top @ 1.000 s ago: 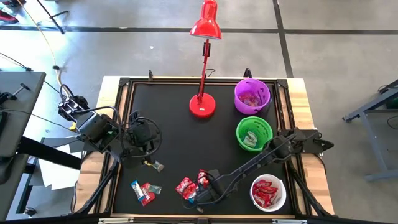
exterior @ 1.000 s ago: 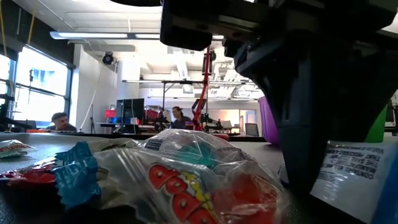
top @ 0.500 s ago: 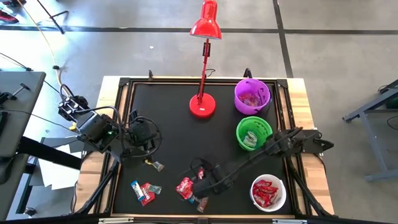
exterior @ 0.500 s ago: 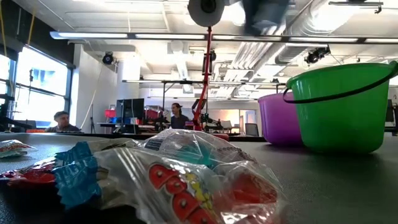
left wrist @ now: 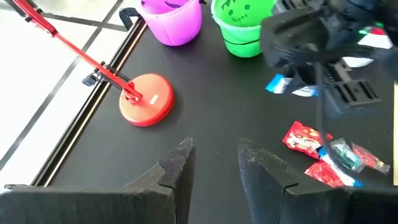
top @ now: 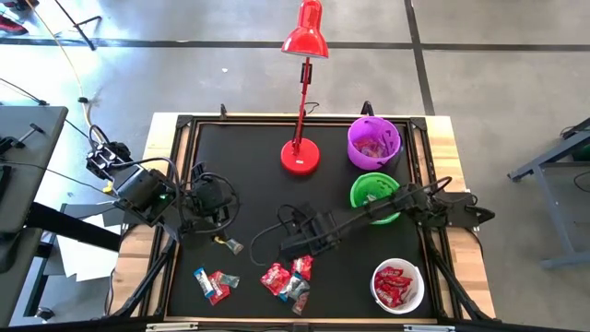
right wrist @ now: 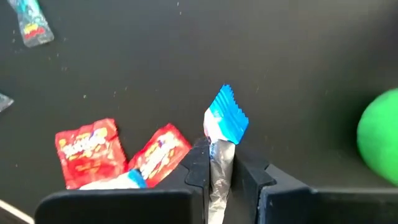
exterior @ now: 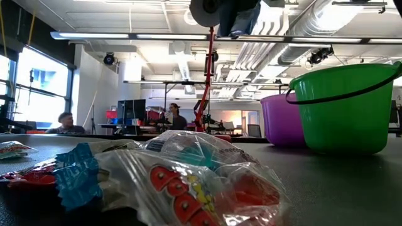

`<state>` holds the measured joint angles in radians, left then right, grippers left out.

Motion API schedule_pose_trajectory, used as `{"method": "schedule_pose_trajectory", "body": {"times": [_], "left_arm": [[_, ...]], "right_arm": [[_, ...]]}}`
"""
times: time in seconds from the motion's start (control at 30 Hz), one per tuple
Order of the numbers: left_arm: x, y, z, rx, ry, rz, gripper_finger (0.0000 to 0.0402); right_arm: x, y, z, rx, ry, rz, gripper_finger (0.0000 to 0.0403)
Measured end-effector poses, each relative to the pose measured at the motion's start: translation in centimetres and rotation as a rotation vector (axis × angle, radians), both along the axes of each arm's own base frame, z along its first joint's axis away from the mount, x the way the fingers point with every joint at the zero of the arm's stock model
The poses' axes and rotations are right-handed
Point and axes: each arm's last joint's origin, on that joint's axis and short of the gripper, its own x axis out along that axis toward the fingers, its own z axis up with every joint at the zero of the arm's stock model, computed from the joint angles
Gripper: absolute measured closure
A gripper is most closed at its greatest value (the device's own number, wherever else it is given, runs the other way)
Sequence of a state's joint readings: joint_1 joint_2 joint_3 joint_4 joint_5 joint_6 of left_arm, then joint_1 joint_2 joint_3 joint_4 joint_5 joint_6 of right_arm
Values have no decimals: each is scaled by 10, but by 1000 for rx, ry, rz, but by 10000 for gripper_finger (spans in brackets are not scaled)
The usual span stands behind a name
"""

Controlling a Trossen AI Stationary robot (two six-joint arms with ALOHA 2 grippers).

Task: Organize candy in baskets
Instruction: Put the white chocolate bar into the green bucket

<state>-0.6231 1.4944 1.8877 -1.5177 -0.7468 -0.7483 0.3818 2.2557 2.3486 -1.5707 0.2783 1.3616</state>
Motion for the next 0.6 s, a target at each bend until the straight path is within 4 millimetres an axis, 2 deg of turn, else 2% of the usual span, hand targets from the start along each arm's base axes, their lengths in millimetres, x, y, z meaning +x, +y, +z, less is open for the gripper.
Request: {"method": "schedule_pose_trajectory", "body": {"times": [0.17,0.27,0.6], "left_arm": [[0,0,0,1,1,-1,293],[0,0,0,3,2,-1,293],[0,0,0,32,18,-27,293]], "right_arm": [[3,-18,7,1,6,42,371],[0,-29,18,11,0,87,371],[-28,-57,75,-51,-96,278,371]]}}
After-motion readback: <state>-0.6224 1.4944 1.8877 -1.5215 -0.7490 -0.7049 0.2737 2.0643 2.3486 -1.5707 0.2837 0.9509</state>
